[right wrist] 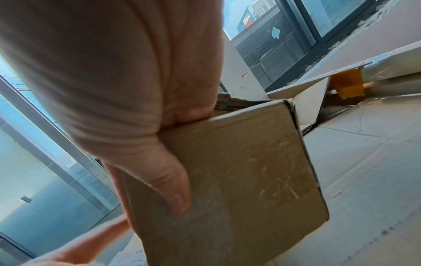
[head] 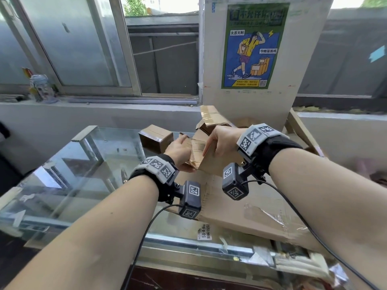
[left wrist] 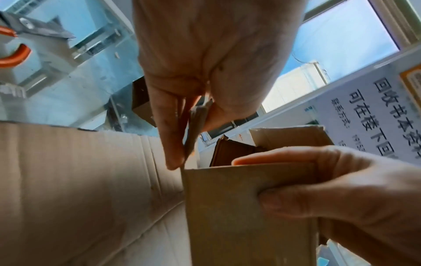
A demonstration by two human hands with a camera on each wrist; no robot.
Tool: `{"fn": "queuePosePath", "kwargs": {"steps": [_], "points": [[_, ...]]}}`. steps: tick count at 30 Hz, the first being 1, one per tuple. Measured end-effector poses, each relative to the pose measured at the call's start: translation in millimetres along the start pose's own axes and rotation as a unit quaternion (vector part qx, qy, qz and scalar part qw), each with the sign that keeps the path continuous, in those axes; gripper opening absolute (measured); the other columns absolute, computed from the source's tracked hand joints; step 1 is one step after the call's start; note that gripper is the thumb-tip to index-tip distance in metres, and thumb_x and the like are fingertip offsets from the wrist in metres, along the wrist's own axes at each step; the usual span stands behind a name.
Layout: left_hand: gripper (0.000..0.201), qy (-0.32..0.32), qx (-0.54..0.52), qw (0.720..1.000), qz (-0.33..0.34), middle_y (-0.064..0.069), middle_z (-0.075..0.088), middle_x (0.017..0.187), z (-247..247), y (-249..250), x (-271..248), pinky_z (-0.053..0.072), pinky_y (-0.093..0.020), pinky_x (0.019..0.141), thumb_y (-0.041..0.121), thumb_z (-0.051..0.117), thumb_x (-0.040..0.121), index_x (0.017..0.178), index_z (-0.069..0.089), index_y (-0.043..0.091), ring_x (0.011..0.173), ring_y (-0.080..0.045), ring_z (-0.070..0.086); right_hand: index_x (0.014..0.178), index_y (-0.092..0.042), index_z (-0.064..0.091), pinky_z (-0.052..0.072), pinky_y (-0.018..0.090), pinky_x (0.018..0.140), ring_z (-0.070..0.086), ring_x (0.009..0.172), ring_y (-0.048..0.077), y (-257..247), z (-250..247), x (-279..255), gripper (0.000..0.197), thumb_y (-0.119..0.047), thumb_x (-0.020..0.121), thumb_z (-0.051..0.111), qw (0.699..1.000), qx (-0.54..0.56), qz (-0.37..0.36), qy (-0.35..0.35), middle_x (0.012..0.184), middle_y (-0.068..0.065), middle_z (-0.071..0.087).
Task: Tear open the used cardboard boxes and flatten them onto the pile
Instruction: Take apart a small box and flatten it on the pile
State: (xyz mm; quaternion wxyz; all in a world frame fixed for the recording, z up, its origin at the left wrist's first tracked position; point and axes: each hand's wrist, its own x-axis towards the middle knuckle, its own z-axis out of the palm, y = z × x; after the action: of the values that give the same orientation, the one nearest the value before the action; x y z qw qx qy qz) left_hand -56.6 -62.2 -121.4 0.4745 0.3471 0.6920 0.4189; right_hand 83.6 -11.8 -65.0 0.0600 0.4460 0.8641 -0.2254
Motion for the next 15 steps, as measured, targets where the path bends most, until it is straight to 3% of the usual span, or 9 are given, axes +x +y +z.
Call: {"fn": "queuePosePath", "kwargs": {"steps": [3, 4, 6, 8, 9, 10, 12, 14, 15], "points": [[0.031, 0.038, 0.014, 0.999, 0.002, -0.017, 0.062, 0.116, 1.2, -1.8, 2.0, 0.058, -0.045, 0.076, -0.008, 0.051, 0.089, 0.116, 0.062, 0.004, 0.094, -0.033, 0.065, 0.102, -0.027, 0.074, 0.044, 0.018, 0.058, 0.06, 0.092, 0.017, 3.4, -3.2, -5.4, 0.038, 0.001, 0.078, 0.063, 1.0, 0.011, 0.001, 0.006, 0.096, -0.006, 0.063], [0.027, 0.047, 0.007, 0.999, -0.005, -0.017, 0.062, 0.111, 0.0, -1.9, 1.8, 0.059, -0.042, 0.072, -0.009, 0.051, 0.09, 0.111, 0.064, 0.002, 0.091, -0.034, 0.065, 0.103, -0.023, 0.074, 0.046, 0.019, 0.058, 0.061, 0.091, 0.017, 5.5, -2.8, -6.7, 0.036, -0.001, 0.077, 0.064, 1.0, 0.019, 0.004, 0.022, 0.097, -0.003, 0.065], [0.021, 0.056, -0.003, 0.998, -0.007, -0.018, 0.06, 0.104, -2.4, -0.3, 3.2, 0.058, -0.036, 0.052, -0.007, 0.051, 0.092, 0.105, 0.065, 0.001, 0.078, -0.032, 0.064, 0.103, -0.016, 0.072, 0.051, 0.023, 0.065, 0.065, 0.087, 0.018, 10.4, -2.3, -8.1, 0.03, -0.007, 0.075, 0.067, 0.998, 0.027, 0.005, 0.06, 0.099, 0.003, 0.069], [0.015, 0.062, 0.017, 0.998, 0.005, -0.019, 0.063, 0.105, -5.2, 0.0, 6.3, 0.057, -0.032, 0.046, 0.001, 0.06, 0.091, 0.105, 0.064, 0.003, 0.069, -0.026, 0.064, 0.097, -0.021, 0.069, 0.053, 0.025, 0.064, 0.065, 0.08, 0.017, 15.9, -4.1, -10.9, 0.025, -0.019, 0.072, 0.068, 0.995, 0.023, 0.021, 0.094, 0.094, 0.003, 0.069], [0.024, 0.067, 0.042, 0.997, 0.017, -0.017, 0.064, 0.108, -6.0, 0.0, 8.5, 0.059, -0.034, 0.052, 0.01, 0.067, 0.088, 0.11, 0.063, 0.004, 0.072, -0.025, 0.066, 0.092, -0.023, 0.068, 0.055, 0.026, 0.061, 0.066, 0.077, 0.018, 18.0, -6.3, -11.7, 0.022, -0.024, 0.07, 0.067, 0.994, 0.021, 0.032, 0.103, 0.09, 0.002, 0.068], [0.041, 0.085, 0.1, 0.991, 0.038, -0.015, 0.064, 0.114, -7.4, -0.7, 13.5, 0.061, -0.037, 0.066, 0.023, 0.072, 0.084, 0.12, 0.06, 0.006, 0.083, -0.025, 0.067, 0.088, -0.023, 0.068, 0.058, 0.03, 0.061, 0.067, 0.076, 0.019, 19.8, -8.1, -12.5, 0.02, -0.027, 0.068, 0.066, 0.994, 0.021, 0.037, 0.105, 0.087, 0.002, 0.068], [0.065, 0.159, 0.265, 0.945, 0.11, -0.013, 0.056, 0.129, -7.3, 2.0, 18.6, 0.048, -0.04, 0.098, 0.049, 0.067, 0.082, 0.133, 0.051, 0.011, 0.114, -0.027, 0.056, 0.084, -0.019, 0.07, 0.06, 0.035, 0.064, 0.068, 0.076, 0.022, 21.7, -9.8, -13.1, 0.022, -0.031, 0.067, 0.062, 0.994, 0.018, 0.036, 0.1, 0.084, 0.003, 0.07], [0.056, 0.24, 0.315, 0.883, 0.251, -0.012, 0.051, 0.133, -2.0, 10.3, 11.2, 0.035, -0.035, 0.106, 0.049, 0.056, 0.089, 0.129, 0.054, 0.009, 0.125, -0.026, 0.045, 0.085, -0.018, 0.069, 0.056, 0.032, 0.067, 0.068, 0.08, 0.022, 21.5, -10.7, -10.9, 0.022, -0.031, 0.069, 0.061, 0.994, 0.028, 0.033, 0.1, 0.085, 0.003, 0.07], [0.048, 0.24, 0.301, 0.857, 0.343, -0.011, 0.053, 0.131, 1.9, 15.4, 5.7, 0.035, -0.033, 0.105, 0.042, 0.056, 0.092, 0.126, 0.056, 0.008, 0.124, -0.024, 0.046, 0.087, -0.017, 0.069, 0.054, 0.03, 0.069, 0.067, 0.08, 0.021, 21.3, -11.4, -9.0, 0.022, -0.029, 0.071, 0.062, 0.993, 0.037, 0.03, 0.105, 0.086, 0.001, 0.069]]}}
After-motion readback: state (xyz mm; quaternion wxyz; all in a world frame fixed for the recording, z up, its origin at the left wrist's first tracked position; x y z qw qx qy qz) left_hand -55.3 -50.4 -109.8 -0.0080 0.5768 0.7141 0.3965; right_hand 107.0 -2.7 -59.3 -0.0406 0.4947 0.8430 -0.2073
